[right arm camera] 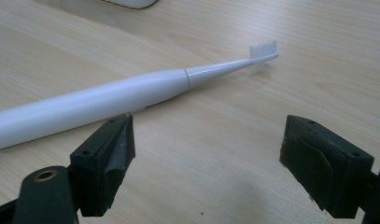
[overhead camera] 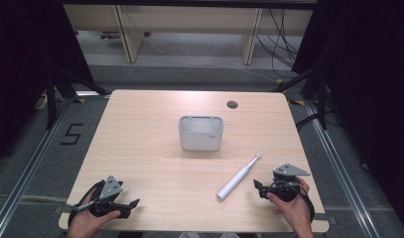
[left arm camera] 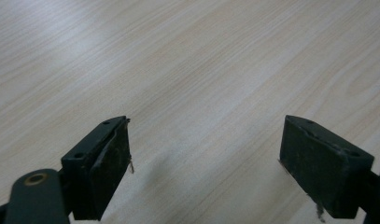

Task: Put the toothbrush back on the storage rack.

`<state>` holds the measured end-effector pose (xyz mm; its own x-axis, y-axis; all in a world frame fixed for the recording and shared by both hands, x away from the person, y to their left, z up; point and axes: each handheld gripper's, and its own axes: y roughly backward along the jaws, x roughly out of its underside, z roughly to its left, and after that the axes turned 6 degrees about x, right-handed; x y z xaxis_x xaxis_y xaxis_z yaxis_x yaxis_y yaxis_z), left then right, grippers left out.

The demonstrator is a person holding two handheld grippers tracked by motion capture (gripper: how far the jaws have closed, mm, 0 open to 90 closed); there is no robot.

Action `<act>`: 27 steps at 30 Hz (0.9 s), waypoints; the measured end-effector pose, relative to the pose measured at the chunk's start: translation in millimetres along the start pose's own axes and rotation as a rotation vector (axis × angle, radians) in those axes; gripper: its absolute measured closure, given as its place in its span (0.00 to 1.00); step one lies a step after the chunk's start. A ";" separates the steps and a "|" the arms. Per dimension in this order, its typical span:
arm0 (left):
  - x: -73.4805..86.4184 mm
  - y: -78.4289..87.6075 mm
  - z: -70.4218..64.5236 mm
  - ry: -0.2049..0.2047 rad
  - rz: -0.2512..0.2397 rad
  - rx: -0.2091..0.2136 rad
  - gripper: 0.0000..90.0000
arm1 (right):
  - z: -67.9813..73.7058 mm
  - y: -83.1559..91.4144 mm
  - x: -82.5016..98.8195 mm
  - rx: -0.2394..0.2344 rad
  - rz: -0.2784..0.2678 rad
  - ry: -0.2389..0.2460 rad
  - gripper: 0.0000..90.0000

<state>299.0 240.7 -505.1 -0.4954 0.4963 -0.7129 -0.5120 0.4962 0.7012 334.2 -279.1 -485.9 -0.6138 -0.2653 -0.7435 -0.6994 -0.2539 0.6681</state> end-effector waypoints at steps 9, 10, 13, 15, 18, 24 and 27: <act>1.1 0.4 1.8 -0.021 0.010 -0.002 0.17 | 0.5 -2.5 -2.4 0.015 -0.010 0.031 0.19; 1.1 0.8 2.0 -0.024 0.014 0.002 0.17 | 4.1 -0.9 -2.7 0.001 0.014 -0.017 0.19; 1.1 -0.1 1.5 -0.020 0.011 -0.014 0.17 | 1.0 -2.2 -3.7 0.004 -0.025 0.033 0.20; 1.1 0.1 1.7 -0.020 0.015 -0.004 0.17 | 5.7 -0.1 -4.7 0.008 -0.019 0.001 0.22; 1.3 -0.1 -0.1 -0.006 -0.005 -0.001 0.17 | 6.8 -1.3 -7.4 -0.025 -0.025 0.032 0.27; 2.2 3.0 1.6 -0.021 0.025 -0.009 0.17 | 12.9 -1.6 -12.4 -0.042 -0.043 0.067 0.41; 2.9 1.9 0.8 -0.013 0.010 -0.008 0.17 | 19.5 -1.7 -16.3 -0.087 -0.046 0.047 0.48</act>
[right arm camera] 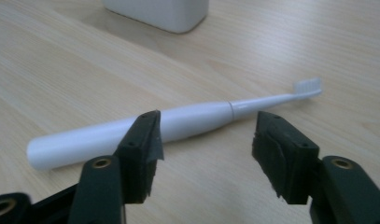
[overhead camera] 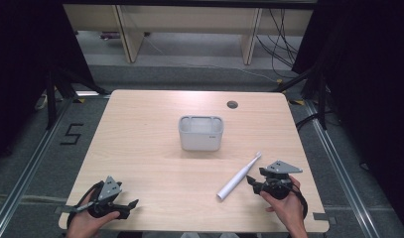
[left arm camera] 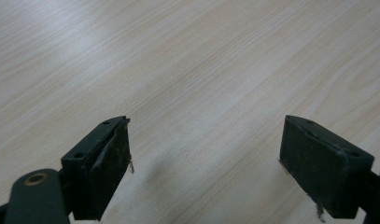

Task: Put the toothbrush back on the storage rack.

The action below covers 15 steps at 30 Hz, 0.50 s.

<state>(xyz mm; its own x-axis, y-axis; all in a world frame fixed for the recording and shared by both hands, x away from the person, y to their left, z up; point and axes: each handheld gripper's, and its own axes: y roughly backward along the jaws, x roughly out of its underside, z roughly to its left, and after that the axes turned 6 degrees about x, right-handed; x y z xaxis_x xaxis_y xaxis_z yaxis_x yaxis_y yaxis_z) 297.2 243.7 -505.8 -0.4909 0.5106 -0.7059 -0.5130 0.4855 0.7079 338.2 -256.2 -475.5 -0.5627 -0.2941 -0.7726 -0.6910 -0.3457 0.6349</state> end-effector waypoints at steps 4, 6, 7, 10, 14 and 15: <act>0.5 -0.9 -0.8 0.013 -0.017 0.000 0.17 | 6.8 0.6 -3.0 -0.025 -0.007 -0.022 0.55; 0.4 0.0 0.1 0.002 -0.006 0.003 0.17 | 9.6 -0.9 -5.9 -0.030 -0.023 0.042 0.61; 0.2 0.1 0.0 0.004 0.000 -0.002 0.17 | 11.4 -1.9 -6.5 -0.042 -0.019 0.040 0.63; 0.6 -1.5 0.1 0.003 -0.010 0.001 0.17 | 15.3 -2.9 -7.8 -0.046 -0.015 0.048 0.67; 0.1 -1.0 -0.6 0.004 0.001 -0.015 0.17 | 20.8 -6.4 -10.5 -0.061 -0.028 0.091 0.74; 0.1 -0.7 -0.3 0.008 -0.002 0.002 0.17 | 25.0 -6.0 -10.6 -0.070 -0.011 0.063 0.76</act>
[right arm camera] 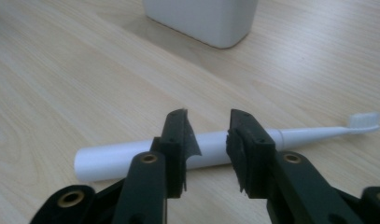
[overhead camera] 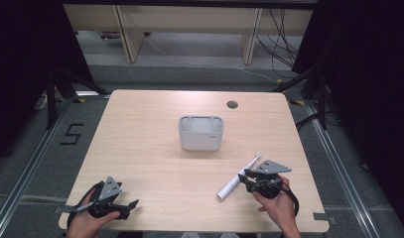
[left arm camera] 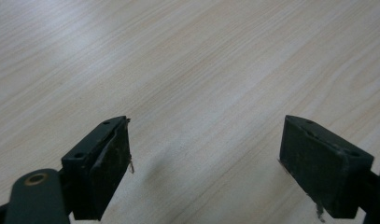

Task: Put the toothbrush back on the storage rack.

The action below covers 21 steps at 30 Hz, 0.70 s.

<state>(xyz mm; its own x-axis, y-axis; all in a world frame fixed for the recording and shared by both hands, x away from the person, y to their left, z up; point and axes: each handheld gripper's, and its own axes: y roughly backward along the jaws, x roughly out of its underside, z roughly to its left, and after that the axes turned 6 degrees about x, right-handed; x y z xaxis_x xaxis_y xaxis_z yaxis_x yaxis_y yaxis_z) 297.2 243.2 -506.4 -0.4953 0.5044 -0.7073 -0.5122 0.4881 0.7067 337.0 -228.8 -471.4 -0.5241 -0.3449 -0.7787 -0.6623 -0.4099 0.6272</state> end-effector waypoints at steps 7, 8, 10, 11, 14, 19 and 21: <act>-0.5 -1.4 -0.2 0.003 -0.004 0.001 0.18 | 8.8 -8.1 -3.3 -0.029 -0.014 0.056 0.87; -0.5 -1.3 -0.1 0.002 -0.002 0.002 0.18 | 12.2 -8.1 -3.3 -0.039 0.006 0.033 0.88; -0.2 -2.2 -0.4 0.009 -0.015 0.004 0.18 | 14.8 -10.1 -4.4 -0.044 0.000 0.054 0.91; -0.1 -2.4 -0.6 0.013 -0.018 0.008 0.18 | 15.8 -11.2 -5.1 -0.045 -0.005 0.073 0.92; -0.4 -0.9 0.8 -0.005 0.000 0.011 0.18 | 20.7 -16.9 -7.4 -0.070 -0.007 0.122 0.98; -0.4 -2.5 -0.5 0.012 -0.019 0.006 0.18 | 28.2 -21.1 -9.0 -0.091 0.022 0.118 0.99; -0.5 -2.3 -0.1 0.008 -0.019 0.005 0.18 | 29.0 -24.5 -10.2 -0.095 0.022 0.134 0.99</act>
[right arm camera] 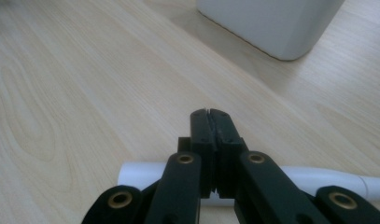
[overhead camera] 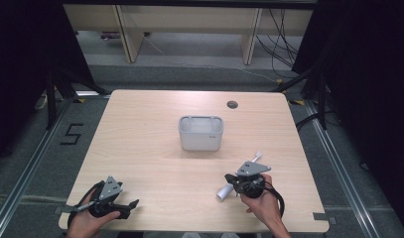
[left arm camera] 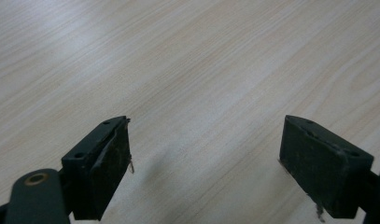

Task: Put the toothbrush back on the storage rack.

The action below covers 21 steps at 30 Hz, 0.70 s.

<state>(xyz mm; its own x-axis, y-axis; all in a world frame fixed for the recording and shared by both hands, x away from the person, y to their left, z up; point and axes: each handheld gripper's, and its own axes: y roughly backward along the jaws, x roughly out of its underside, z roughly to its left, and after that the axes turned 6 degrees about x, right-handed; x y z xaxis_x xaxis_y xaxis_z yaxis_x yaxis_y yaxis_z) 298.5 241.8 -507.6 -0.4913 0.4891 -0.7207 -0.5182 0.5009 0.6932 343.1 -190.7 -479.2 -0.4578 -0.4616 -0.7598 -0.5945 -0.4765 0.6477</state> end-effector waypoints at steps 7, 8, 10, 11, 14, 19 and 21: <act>0.2 0.4 0.9 -0.006 0.010 0.003 0.18 | 4.0 -7.7 -3.8 -0.018 0.015 0.018 1.00; -0.1 1.4 1.2 -0.019 0.020 0.007 0.18 | 4.7 -9.6 -4.2 -0.028 0.010 0.029 1.00; 0.1 0.4 0.6 -0.008 0.008 0.000 0.18 | 7.2 -13.1 -5.1 -0.033 0.012 0.051 1.00; 0.1 1.5 1.3 -0.018 0.021 0.006 0.18 | 7.2 -13.1 -5.1 -0.033 0.012 0.051 1.00; 0.2 0.9 1.5 -0.013 0.019 0.003 0.18 | 9.6 -15.8 -5.4 -0.047 0.028 0.055 1.00; 0.0 0.8 1.1 -0.016 0.019 0.002 0.18 | 10.8 -17.8 -4.3 -0.049 0.042 0.062 1.00; -0.1 0.6 1.3 -0.015 0.020 0.003 0.18 | 11.8 -19.0 -3.3 -0.053 0.042 0.076 1.00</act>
<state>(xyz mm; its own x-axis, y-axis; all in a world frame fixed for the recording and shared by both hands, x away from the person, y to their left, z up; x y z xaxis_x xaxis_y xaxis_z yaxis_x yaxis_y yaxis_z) 299.1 243.0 -507.2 -0.4909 0.5094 -0.7068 -0.5067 0.4930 0.7072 348.1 -171.3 -489.7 -0.4290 -0.5361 -0.7270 -0.5395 -0.4934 0.6822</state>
